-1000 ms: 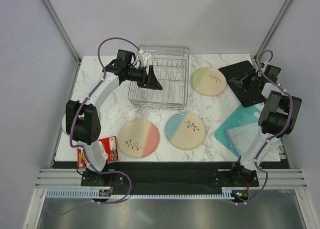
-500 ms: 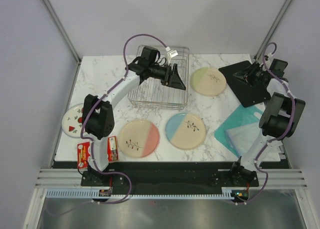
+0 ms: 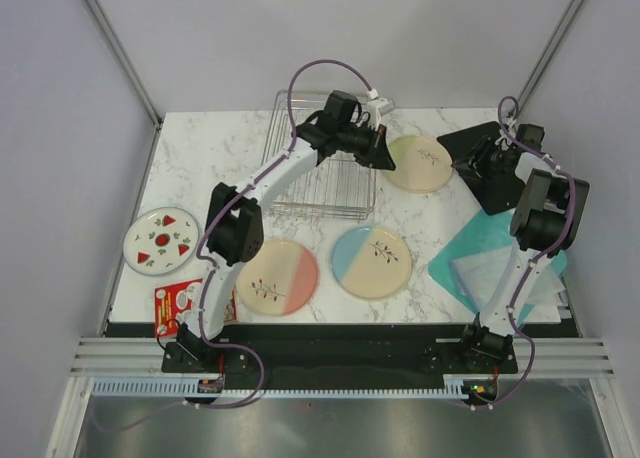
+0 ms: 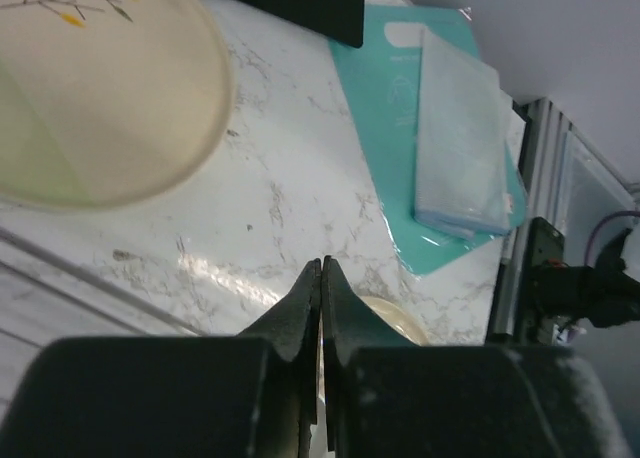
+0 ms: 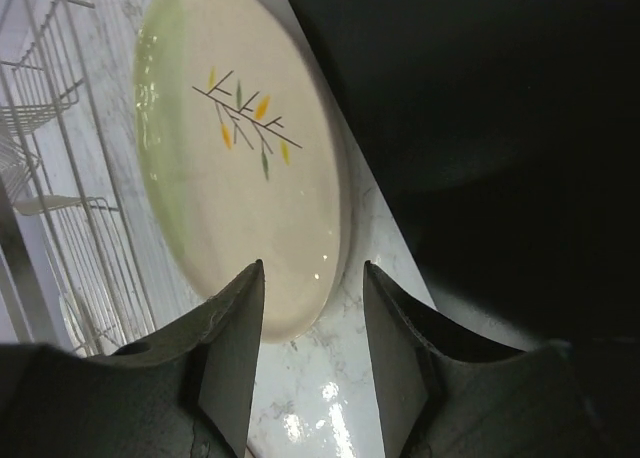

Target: Load the plates into the dish rack

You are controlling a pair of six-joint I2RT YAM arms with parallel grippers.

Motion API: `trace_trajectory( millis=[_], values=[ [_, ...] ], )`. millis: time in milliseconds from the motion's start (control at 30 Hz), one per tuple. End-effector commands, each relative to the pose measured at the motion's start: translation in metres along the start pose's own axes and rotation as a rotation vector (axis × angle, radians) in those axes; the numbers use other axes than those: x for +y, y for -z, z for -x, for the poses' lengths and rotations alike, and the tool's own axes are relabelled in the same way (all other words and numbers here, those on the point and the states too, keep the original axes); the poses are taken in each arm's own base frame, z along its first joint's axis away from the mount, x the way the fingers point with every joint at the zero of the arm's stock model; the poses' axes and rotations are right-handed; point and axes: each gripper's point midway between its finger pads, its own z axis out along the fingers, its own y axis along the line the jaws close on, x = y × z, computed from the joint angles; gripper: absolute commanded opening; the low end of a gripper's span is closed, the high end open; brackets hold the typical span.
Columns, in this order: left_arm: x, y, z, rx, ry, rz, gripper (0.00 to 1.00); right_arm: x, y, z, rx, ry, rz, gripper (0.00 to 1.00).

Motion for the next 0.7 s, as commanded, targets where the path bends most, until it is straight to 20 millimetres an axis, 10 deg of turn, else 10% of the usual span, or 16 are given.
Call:
trace_trajectory(
  millis=[0,367,500,667],
  values=[
    [0.023,-0.042,0.021,-0.072,-0.151,0.116,0.02,-0.005,-0.012,0.004,0.0,0.047,-0.033,0.51],
    [0.083,-0.127,0.001,-0.171,-0.209,0.301,0.15,-0.006,-0.014,-0.01,0.036,0.08,-0.104,0.48],
    [0.083,-0.118,0.02,-0.22,-0.251,0.363,0.27,0.054,0.022,0.018,-0.094,0.284,-0.01,0.48],
    [0.067,-0.099,0.041,-0.272,-0.259,0.332,0.35,0.083,-0.01,-0.008,-0.02,0.343,0.082,0.36]
  ],
)
